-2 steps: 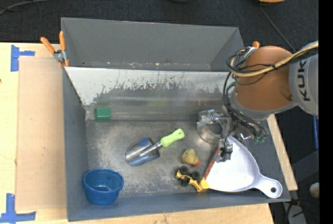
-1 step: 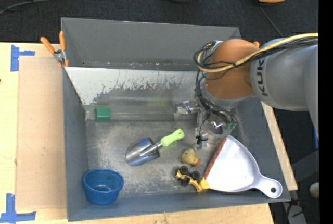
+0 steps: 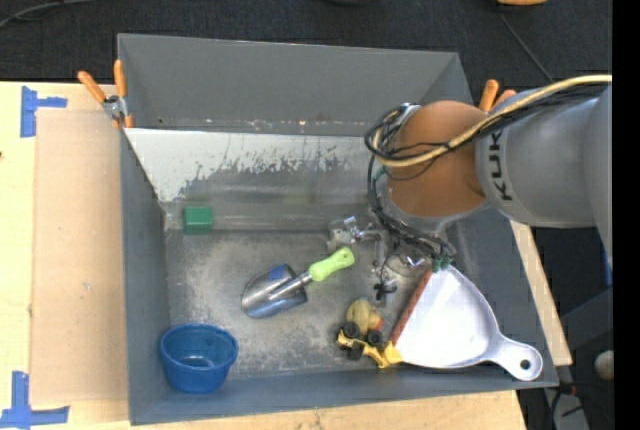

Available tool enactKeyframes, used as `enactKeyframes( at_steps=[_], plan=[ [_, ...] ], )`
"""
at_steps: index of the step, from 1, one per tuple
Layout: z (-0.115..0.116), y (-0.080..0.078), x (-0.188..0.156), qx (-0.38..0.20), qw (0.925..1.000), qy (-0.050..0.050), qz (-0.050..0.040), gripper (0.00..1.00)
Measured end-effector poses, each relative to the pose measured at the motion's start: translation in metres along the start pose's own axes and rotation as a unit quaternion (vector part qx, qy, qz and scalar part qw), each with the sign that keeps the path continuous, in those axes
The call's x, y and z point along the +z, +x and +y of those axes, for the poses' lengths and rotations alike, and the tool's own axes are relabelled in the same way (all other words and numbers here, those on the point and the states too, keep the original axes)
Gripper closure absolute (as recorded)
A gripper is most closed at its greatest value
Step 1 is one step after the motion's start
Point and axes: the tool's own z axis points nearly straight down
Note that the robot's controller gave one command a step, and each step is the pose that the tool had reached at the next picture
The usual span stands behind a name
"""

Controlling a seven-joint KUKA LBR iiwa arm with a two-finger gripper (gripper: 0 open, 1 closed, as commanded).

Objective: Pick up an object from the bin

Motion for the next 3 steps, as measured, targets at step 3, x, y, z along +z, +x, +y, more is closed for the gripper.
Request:
enactKeyframes(
  at_steps=[3],
  plan=[
    [0.058,-0.029,-0.056,0.046,0.9989,-0.004,0.0024,1.00]
  ],
)
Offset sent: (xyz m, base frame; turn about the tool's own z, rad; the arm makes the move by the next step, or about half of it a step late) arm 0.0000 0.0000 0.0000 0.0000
